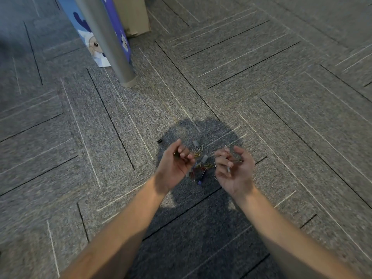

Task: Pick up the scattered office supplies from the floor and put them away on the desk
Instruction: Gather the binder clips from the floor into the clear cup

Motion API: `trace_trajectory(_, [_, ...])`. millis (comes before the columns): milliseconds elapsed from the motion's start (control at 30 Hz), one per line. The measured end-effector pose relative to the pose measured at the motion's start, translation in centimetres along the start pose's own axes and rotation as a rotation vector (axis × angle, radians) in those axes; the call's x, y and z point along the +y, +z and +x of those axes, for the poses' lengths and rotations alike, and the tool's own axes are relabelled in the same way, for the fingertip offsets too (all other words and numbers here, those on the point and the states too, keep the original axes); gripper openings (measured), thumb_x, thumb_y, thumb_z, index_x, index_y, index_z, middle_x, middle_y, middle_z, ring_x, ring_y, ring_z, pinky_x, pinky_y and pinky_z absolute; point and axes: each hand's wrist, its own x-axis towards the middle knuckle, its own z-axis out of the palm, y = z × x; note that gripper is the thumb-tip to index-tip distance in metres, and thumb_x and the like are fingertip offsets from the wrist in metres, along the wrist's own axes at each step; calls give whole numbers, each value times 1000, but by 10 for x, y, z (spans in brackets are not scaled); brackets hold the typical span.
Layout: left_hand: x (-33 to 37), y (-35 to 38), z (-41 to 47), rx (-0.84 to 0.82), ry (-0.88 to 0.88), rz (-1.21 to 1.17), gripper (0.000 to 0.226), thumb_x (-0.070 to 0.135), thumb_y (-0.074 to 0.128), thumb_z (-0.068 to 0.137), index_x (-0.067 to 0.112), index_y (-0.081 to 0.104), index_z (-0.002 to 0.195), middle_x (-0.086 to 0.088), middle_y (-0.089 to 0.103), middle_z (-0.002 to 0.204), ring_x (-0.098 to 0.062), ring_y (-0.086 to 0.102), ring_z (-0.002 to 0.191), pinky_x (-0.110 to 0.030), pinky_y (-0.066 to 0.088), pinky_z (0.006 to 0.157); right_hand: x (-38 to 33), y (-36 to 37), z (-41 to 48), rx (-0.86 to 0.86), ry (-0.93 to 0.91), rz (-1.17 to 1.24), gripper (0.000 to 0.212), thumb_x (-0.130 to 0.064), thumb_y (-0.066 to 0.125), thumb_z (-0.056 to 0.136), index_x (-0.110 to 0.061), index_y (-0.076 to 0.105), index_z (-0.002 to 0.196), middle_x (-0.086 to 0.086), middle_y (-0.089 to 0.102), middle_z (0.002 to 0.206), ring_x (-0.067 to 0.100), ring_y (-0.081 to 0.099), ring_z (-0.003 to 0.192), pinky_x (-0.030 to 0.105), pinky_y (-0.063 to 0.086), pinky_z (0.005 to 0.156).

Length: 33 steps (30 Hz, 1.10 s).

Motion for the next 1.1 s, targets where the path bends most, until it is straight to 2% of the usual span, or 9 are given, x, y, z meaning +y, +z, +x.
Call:
trace_trajectory(100, [-2, 3, 0, 45, -16, 0, 34, 28, 44, 97, 16, 46, 65, 2, 42, 57, -12, 45, 54, -24, 47, 52, -2, 2, -1, -18, -16, 25, 38, -30, 37, 94, -12, 54, 64, -6, 47, 61, 1, 40, 34, 13, 28, 26])
trace_trajectory(267, [-2, 7, 2, 87, -35, -2, 29, 32, 42, 99, 14, 55, 81, 2, 51, 69, -10, 46, 57, -20, 44, 48, -3, 5, 3, -42, -13, -51, 28, -25, 34, 95, -15, 52, 75, -7, 46, 59, 3, 31, 33, 17, 24, 34])
trace_trajectory(400, [-2, 2, 5, 138, -21, 5, 38, 33, 38, 99, 18, 47, 65, 6, 38, 53, -7, 34, 43, -18, 29, 35, 3, 15, 1, -16, 47, 18, 29, -26, 36, 93, -13, 53, 73, -5, 41, 62, 7, 36, 44, 19, 37, 41])
trace_trajectory(500, [7, -8, 4, 172, 48, 316, 41, 30, 35, 100, 21, 38, 60, 9, 30, 45, -7, 24, 36, -16, 18, 31, 7, 15, 3, 38, 54, 19, 26, -21, 42, 88, -12, 53, 67, -2, 39, 64, 11, 42, 57, 22, 50, 46])
trace_trajectory(600, [28, -24, 7, 276, 236, 960, 38, 27, 37, 101, 13, 47, 66, 4, 39, 50, -11, 29, 40, -20, 20, 34, 4, 10, 12, 49, 75, -113, 22, -16, 46, 86, -11, 51, 65, 1, 41, 68, 14, 45, 63, 21, 48, 45])
trace_trajectory(733, [62, -43, 13, 419, 511, 1915, 30, 29, 30, 101, 7, 50, 98, -2, 57, 60, -13, 52, 41, -20, 34, 34, 1, 13, 23, 79, 62, -548, 30, -20, 44, 91, -19, 39, 61, -4, 30, 60, 9, 26, 51, 19, 24, 38])
trace_trajectory(833, [73, -44, 15, 467, 378, 2245, 39, 48, 28, 98, 13, 40, 108, -1, 53, 57, -11, 47, 39, -23, 34, 35, 4, 18, 30, 159, -108, -1220, 48, -35, 43, 99, -22, 35, 54, -7, 28, 47, 11, 22, 40, 20, 25, 41])
trace_trajectory(967, [81, -43, 23, 439, 268, 2467, 55, 62, 33, 87, 11, 36, 109, 3, 50, 58, -9, 45, 42, -23, 32, 39, 4, 24, 40, 4, -370, -2258, 62, -67, 36, 91, -19, 41, 52, -8, 30, 44, 11, 24, 36, 21, 35, 46])
trace_trajectory(1100, [90, -39, 31, 219, 250, 2457, 44, 51, 32, 93, 11, 38, 110, 1, 50, 59, -7, 45, 41, -21, 36, 38, 2, 31, 51, 25, -300, -2243, 62, -77, 44, 80, -21, 34, 56, -8, 28, 48, 10, 23, 38, 21, 38, 50])
